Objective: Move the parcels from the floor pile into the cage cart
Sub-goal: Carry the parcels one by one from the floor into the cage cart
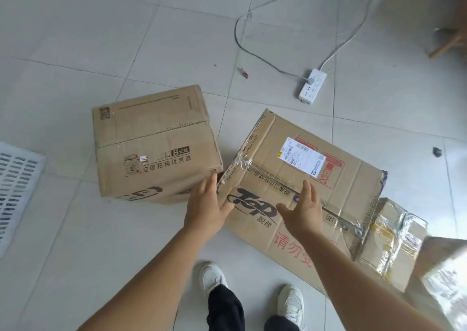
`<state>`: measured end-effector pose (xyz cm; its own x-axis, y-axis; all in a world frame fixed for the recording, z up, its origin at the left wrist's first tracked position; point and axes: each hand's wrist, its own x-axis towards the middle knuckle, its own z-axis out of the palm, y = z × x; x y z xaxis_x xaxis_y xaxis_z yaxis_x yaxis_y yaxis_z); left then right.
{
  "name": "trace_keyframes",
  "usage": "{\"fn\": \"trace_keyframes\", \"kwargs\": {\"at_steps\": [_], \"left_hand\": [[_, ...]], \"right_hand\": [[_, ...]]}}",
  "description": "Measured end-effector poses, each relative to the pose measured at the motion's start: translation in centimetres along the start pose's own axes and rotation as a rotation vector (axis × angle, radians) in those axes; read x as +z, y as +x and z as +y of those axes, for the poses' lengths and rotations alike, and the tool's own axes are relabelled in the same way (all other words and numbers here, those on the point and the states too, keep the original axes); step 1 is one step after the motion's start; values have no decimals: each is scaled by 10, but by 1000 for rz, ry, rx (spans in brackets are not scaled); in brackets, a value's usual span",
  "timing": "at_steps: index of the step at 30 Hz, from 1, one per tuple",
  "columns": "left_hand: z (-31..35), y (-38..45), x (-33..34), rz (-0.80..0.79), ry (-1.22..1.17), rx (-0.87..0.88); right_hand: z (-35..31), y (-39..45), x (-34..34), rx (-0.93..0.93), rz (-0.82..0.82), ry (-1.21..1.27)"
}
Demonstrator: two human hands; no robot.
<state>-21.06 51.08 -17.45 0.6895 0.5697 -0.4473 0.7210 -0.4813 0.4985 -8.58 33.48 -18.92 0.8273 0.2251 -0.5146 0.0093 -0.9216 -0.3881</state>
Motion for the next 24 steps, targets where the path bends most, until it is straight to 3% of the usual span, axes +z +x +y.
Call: {"fn": "trace_keyframes", "kwargs": {"at_steps": [4, 8, 12, 15, 18, 24], "left_hand": [[23, 19, 36, -60, 94, -49], [32, 42, 59, -45, 185, -228], [25, 53, 75, -36, 211, -333], [24, 50, 83, -36, 274, -362], [28, 37, 91, -78, 273, -411], [26, 34, 113, -9, 35, -408]], "right_hand": [[71, 6, -19, 148, 17, -37], [125, 20, -27, 258, 29, -45], [159, 39, -22, 388, -33, 82], [173, 48, -21, 409, -30, 206], [186, 56, -30, 389, 8, 162], [207, 75, -44, 348, -27, 100]]}}
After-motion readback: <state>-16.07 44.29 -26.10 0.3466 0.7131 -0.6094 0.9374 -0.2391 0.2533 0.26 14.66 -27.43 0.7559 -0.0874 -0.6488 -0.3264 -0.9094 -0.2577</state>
